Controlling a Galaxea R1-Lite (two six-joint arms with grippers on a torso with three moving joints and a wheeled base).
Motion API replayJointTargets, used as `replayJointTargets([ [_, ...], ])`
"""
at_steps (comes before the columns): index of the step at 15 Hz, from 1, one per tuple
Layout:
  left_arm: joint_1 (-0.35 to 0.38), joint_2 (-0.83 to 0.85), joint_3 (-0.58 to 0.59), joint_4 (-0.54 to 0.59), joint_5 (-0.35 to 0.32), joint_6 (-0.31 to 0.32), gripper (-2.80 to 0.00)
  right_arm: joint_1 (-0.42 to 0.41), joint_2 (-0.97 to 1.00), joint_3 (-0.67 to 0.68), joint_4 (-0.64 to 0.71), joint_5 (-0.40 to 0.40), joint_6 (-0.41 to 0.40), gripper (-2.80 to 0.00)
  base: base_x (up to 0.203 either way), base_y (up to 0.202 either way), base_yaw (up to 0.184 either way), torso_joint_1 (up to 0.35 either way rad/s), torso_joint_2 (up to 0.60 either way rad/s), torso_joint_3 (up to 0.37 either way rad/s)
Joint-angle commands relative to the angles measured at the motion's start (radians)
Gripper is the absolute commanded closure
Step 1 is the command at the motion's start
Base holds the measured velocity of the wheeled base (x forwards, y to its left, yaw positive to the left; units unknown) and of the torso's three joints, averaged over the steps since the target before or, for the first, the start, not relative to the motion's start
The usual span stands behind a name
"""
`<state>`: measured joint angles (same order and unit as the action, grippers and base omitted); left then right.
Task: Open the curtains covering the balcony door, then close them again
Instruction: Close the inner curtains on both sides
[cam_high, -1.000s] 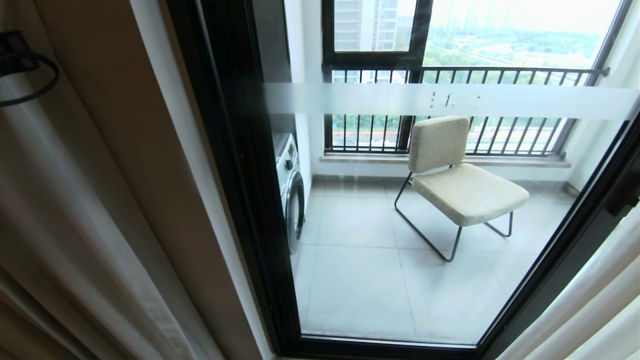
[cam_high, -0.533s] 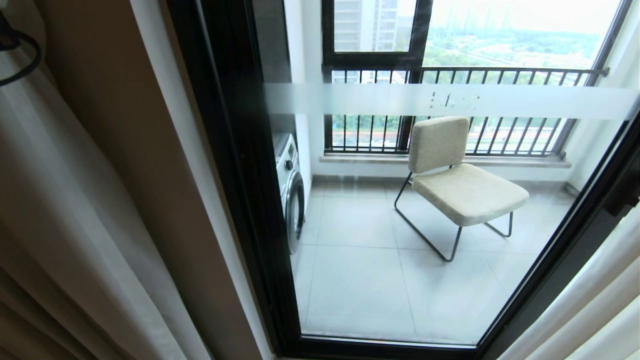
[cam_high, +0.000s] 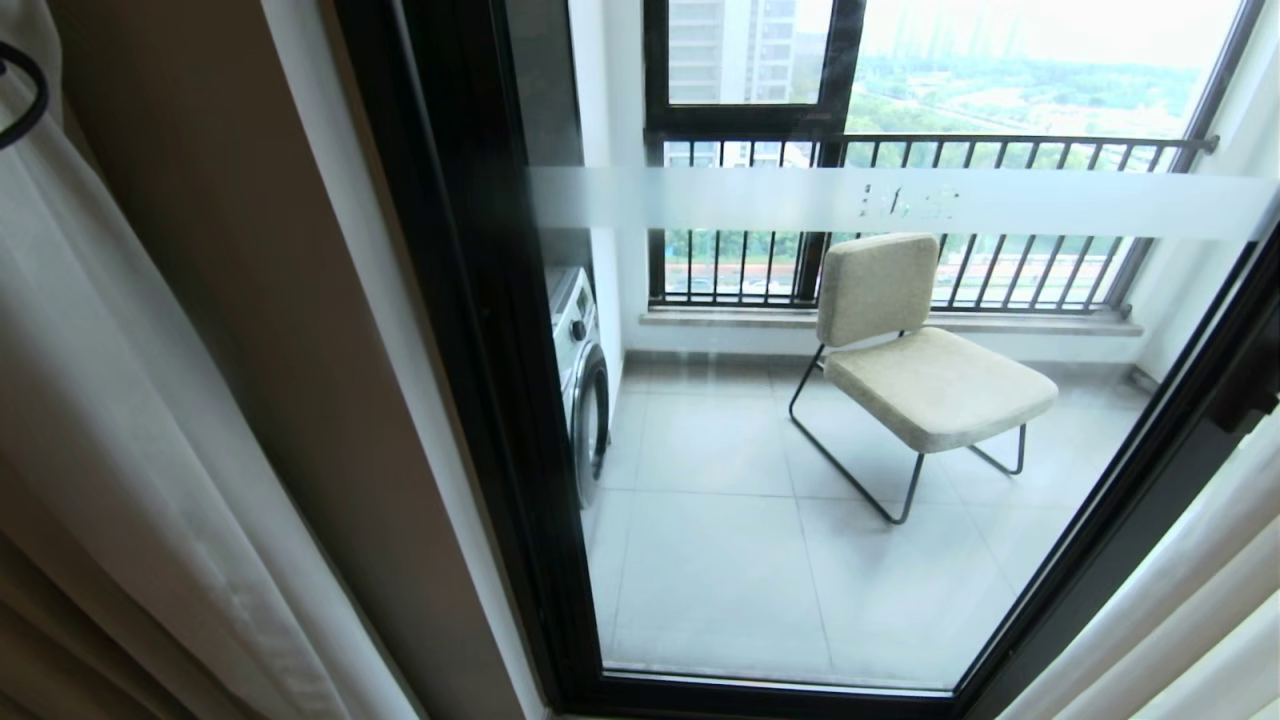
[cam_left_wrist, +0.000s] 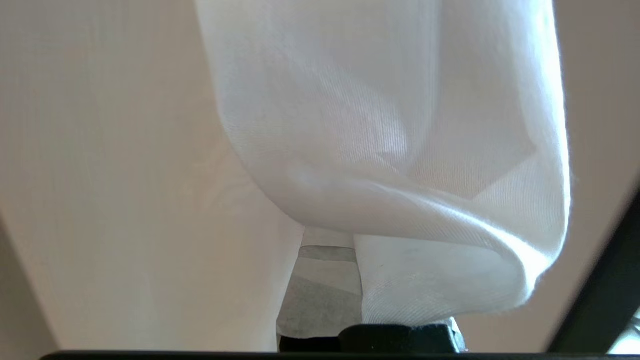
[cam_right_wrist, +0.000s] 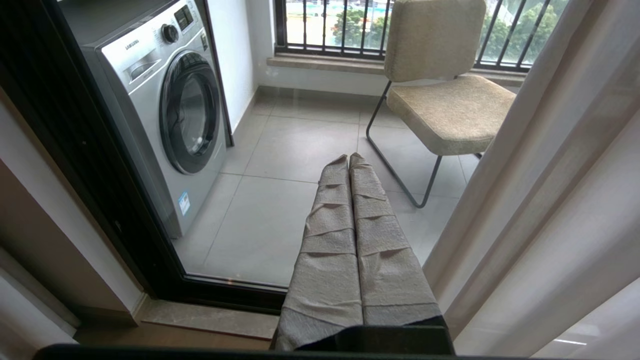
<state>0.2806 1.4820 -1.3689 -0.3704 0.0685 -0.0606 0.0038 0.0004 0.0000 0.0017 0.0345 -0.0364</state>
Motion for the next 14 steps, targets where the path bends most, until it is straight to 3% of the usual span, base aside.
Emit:
replayJointTargets([
  [1, -0.047, -0.044, 0.021, -0.002, 0.000, -0.001, 0.00, 0.001, 0.000, 0.000, 0.000, 0.001, 0.000, 0.00, 0.000, 0.000, 0.000, 0.000, 0.00, 0.000],
  [6, -0.217, -0.064, 0.037, -0.002, 0.000, 0.001, 0.00, 0.001, 0.000, 0.000, 0.000, 0.001, 0.000, 0.00, 0.000, 0.000, 0.000, 0.000, 0.00, 0.000],
  [14, -0.342, -0.072, 0.062, -0.001, 0.000, 0.004, 0.00, 0.001, 0.000, 0.000, 0.000, 0.001, 0.000, 0.00, 0.000, 0.000, 0.000, 0.000, 0.00, 0.000],
])
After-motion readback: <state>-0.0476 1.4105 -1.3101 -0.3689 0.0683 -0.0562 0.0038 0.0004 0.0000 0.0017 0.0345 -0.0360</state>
